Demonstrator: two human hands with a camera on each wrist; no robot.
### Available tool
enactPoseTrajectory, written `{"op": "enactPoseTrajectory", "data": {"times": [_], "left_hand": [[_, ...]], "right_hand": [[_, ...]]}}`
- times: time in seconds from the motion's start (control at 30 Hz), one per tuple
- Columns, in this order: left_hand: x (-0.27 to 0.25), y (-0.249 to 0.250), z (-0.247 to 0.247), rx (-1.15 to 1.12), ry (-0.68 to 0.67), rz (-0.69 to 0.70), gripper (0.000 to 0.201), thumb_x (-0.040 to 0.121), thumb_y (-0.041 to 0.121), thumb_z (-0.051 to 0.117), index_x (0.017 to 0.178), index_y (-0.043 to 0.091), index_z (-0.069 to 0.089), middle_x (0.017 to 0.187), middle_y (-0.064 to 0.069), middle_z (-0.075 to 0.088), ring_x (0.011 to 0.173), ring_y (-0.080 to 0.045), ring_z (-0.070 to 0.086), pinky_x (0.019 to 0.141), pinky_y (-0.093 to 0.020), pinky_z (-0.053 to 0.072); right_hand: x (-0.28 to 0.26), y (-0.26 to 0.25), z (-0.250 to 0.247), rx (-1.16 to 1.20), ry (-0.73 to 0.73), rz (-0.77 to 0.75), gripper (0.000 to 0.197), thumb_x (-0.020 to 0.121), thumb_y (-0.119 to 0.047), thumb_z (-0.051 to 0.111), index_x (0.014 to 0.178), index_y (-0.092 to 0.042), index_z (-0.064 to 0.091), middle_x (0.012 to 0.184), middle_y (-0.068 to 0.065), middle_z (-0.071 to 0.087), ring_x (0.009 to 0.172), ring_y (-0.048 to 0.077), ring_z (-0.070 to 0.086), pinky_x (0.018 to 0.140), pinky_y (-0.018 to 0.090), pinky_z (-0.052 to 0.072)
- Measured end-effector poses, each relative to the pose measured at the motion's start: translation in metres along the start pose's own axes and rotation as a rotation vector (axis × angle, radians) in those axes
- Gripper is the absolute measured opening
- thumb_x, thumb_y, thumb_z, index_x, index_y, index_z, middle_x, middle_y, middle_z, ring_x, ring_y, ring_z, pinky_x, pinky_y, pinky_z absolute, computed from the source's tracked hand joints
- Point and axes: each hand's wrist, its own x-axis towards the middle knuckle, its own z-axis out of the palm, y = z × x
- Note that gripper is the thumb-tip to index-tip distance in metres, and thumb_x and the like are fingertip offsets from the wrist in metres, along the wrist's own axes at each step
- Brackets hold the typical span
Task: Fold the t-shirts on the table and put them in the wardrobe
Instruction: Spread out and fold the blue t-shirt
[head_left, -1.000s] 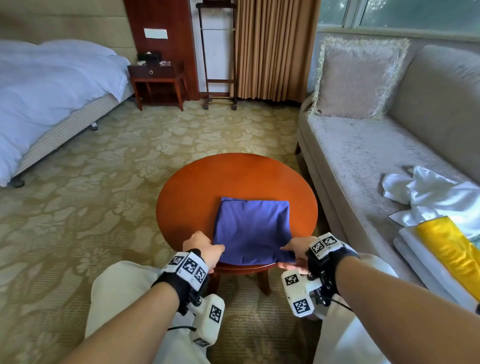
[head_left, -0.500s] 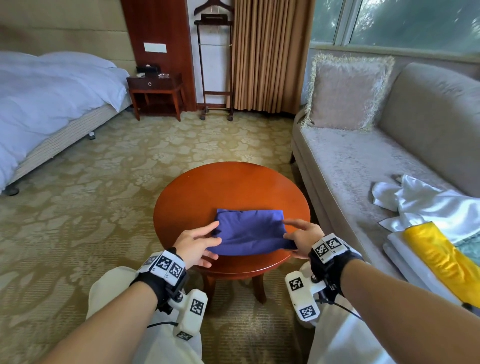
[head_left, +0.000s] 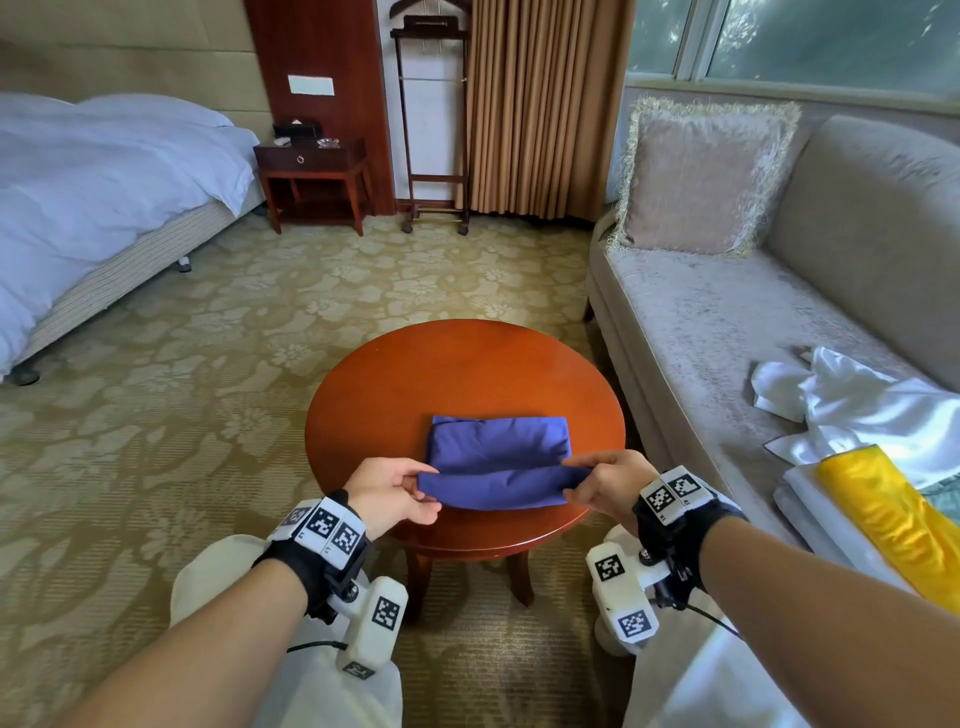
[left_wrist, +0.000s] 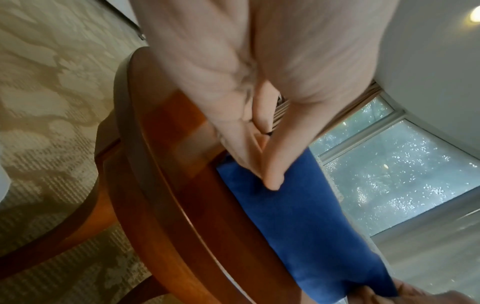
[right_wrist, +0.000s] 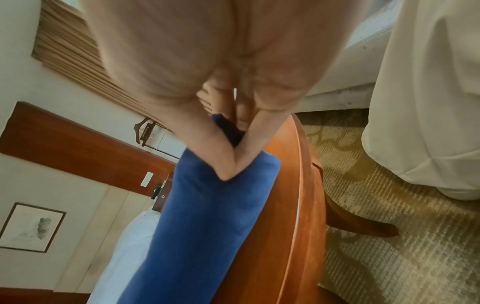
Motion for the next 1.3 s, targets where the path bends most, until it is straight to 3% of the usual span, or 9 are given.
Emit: {"op": "enactPoseTrajectory", "data": {"times": [0.07, 0.23, 0.37, 0.47, 0.63, 0.8, 0.9, 1.13, 1.3], "left_hand": [[0.003, 0.001, 0.000, 0.041, 0.050, 0.037, 0.043, 0.066, -0.014, 0.078, 0.090, 0.022, 0.074, 0.085, -0.008, 0.074, 0.081, -0.017, 0.067, 0.076, -0.020, 0.052], [0.011, 0.006, 0.002, 0.112, 0.112, 0.093, 0.031, 0.065, 0.005, 0.084, 0.082, 0.030, 0.078, 0.093, -0.013, 0.071, 0.089, -0.024, 0.066, 0.087, -0.035, 0.051], [0.017, 0.009, 0.000, 0.154, 0.145, 0.139, 0.025, 0.078, 0.008, 0.079, 0.100, 0.018, 0.071, 0.107, 0.000, 0.062, 0.102, -0.015, 0.060, 0.083, -0.015, 0.043], [0.024, 0.012, 0.000, 0.089, 0.110, 0.189, 0.017, 0.087, 0.007, 0.070, 0.102, 0.015, 0.069, 0.110, -0.001, 0.069, 0.106, -0.017, 0.063, 0.089, -0.021, 0.045], [0.040, 0.018, 0.004, 0.103, 0.131, 0.254, 0.017, 0.097, 0.018, 0.057, 0.093, 0.001, 0.057, 0.094, -0.026, 0.065, 0.083, -0.022, 0.059, 0.077, -0.033, 0.042], [0.061, 0.017, 0.008, 0.295, 0.236, 0.195, 0.029, 0.099, 0.030, 0.052, 0.080, 0.009, 0.047, 0.057, 0.003, 0.044, 0.054, -0.014, 0.039, 0.055, -0.030, 0.030], [0.073, 0.013, 0.010, 0.377, 0.279, 0.115, 0.030, 0.099, 0.032, 0.051, 0.079, 0.011, 0.049, 0.059, 0.007, 0.045, 0.055, -0.011, 0.042, 0.053, -0.028, 0.029], [0.099, 0.012, 0.013, 0.440, 0.334, -0.036, 0.038, 0.096, 0.033, 0.056, 0.064, 0.014, 0.049, 0.065, -0.001, 0.054, 0.076, -0.029, 0.058, 0.067, -0.033, 0.047], [0.103, 0.008, 0.013, 0.410, 0.400, -0.145, 0.039, 0.084, 0.039, 0.065, 0.058, 0.009, 0.059, 0.064, -0.009, 0.065, 0.074, -0.032, 0.064, 0.068, -0.040, 0.056]], "right_hand": [[0.004, -0.004, 0.000, -0.064, 0.053, 0.052, 0.031, 0.071, 0.011, 0.073, 0.092, -0.011, 0.075, 0.089, 0.018, 0.069, 0.069, 0.020, 0.062, 0.062, 0.019, 0.054], [0.010, -0.009, -0.003, -0.235, 0.097, 0.003, 0.017, 0.077, -0.007, 0.075, 0.089, -0.019, 0.077, 0.079, 0.009, 0.070, 0.069, 0.020, 0.061, 0.065, 0.027, 0.048], [0.016, -0.012, -0.007, -0.190, 0.048, -0.025, 0.021, 0.081, -0.003, 0.071, 0.093, -0.021, 0.073, 0.097, 0.010, 0.071, 0.099, 0.024, 0.065, 0.089, 0.033, 0.049], [0.023, -0.014, -0.009, -0.097, 0.059, -0.043, 0.034, 0.085, -0.002, 0.069, 0.118, -0.008, 0.068, 0.125, 0.005, 0.060, 0.128, 0.019, 0.048, 0.104, 0.028, 0.034], [0.031, -0.022, -0.002, -0.010, 0.125, -0.111, 0.018, 0.093, -0.009, 0.061, 0.110, -0.007, 0.067, 0.099, 0.009, 0.066, 0.100, 0.023, 0.060, 0.073, 0.022, 0.044], [0.051, -0.020, 0.008, -0.311, 0.246, -0.135, 0.015, 0.096, -0.031, 0.055, 0.100, -0.019, 0.063, 0.092, 0.006, 0.067, 0.089, 0.031, 0.063, 0.073, 0.030, 0.045], [0.061, -0.021, 0.016, -0.474, 0.327, -0.128, 0.019, 0.096, -0.032, 0.052, 0.083, -0.019, 0.051, 0.089, 0.008, 0.062, 0.086, 0.030, 0.056, 0.072, 0.029, 0.038], [0.086, -0.016, 0.030, -0.621, 0.323, 0.099, 0.032, 0.099, -0.037, 0.045, 0.117, -0.012, 0.055, 0.115, 0.018, 0.060, 0.099, 0.036, 0.058, 0.079, 0.034, 0.043], [0.094, -0.016, 0.031, -0.658, 0.358, 0.135, 0.036, 0.092, -0.043, 0.055, 0.108, -0.011, 0.062, 0.108, 0.016, 0.064, 0.094, 0.035, 0.061, 0.076, 0.034, 0.049]]}}
